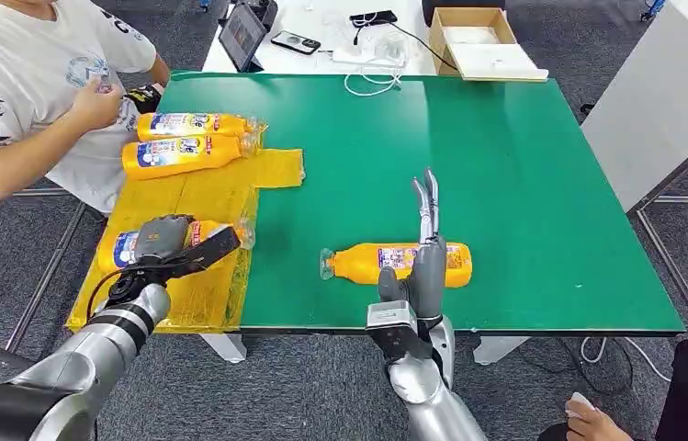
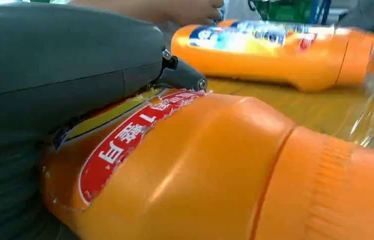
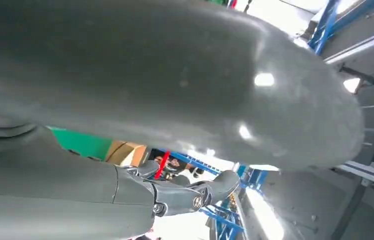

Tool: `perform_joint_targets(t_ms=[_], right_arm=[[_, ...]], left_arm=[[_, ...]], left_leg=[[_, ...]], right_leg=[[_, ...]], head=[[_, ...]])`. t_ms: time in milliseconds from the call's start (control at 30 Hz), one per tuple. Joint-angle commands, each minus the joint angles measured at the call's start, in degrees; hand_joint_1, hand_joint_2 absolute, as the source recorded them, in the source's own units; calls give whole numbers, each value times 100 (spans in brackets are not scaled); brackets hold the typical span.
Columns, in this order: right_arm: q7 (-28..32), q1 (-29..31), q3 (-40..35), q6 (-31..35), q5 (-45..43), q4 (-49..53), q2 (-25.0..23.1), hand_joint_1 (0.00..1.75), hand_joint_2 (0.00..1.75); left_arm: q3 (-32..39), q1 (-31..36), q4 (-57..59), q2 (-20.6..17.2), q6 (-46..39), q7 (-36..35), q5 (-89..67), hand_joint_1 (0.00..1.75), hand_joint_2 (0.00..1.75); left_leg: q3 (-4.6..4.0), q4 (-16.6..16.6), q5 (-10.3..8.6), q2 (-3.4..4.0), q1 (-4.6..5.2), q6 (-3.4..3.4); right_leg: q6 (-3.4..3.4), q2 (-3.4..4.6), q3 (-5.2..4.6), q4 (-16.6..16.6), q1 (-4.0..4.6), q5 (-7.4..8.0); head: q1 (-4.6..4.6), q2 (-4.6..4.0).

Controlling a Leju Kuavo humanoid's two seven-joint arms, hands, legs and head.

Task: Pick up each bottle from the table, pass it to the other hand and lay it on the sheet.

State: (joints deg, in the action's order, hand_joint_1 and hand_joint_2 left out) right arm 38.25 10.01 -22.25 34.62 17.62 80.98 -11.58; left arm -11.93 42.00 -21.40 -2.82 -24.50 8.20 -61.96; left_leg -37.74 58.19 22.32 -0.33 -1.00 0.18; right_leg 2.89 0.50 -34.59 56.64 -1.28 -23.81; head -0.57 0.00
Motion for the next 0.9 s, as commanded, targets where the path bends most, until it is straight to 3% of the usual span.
perform_joint_targets(t_ms=[33,67,300,333,367,433,467,600,900], right_arm=[[-38,216,178,-141,-68,-463,16,0,0],[-44,234,163,-167,-53,-520,25,0,0],[-75,247,163,-207,-30,-571,33,0,0],[-86,244,165,-218,-22,-588,36,0,0],[-96,251,170,-233,-19,-622,33,0,0],[-96,270,194,-247,-24,-674,23,0,0],[-100,278,211,-271,-22,-705,16,0,0],[-106,295,217,-310,-11,-761,13,0,0],[-70,464,256,-408,75,-1168,5,0,0]], left_arm=[[-96,63,607,-75,343,-69,-56,175,175],[-80,48,644,-52,452,-112,-62,175,175],[92,17,639,-4,682,-64,95,175,175],[103,4,649,4,749,-66,97,133,175],[70,-24,663,20,819,-91,50,0,175],[148,-55,661,81,942,-71,111,0,175],[392,-70,652,144,1138,54,353,0,0],[564,-60,639,194,1358,142,520,0,0],[1606,-53,627,318,2787,725,1603,0,0]], left_leg=[[19,-5,6,10,1,3],[48,-5,18,18,-2,5],[26,-5,5,10,1,2],[46,-7,11,16,0,5],[34,-7,5,11,1,3],[52,-11,9,15,2,5],[49,-10,6,9,3,4],[58,-10,5,5,1,3],[91,-15,-1,-44,4,4]], right_leg=[[-8,6,16,-5,1,-3],[-18,9,45,-8,6,-12],[-8,5,25,-5,2,-2],[-15,8,43,-8,5,-5],[-8,6,32,-7,1,-2],[-13,7,50,-11,2,-4],[-9,5,48,-8,-1,-3],[-11,3,59,-10,2,-2],[-14,-34,97,-13,-3,-7]], head=[[0,0],[0,0],[0,0],[0,0],[0,0],[0,0],[0,0],[0,0],[2,0]])
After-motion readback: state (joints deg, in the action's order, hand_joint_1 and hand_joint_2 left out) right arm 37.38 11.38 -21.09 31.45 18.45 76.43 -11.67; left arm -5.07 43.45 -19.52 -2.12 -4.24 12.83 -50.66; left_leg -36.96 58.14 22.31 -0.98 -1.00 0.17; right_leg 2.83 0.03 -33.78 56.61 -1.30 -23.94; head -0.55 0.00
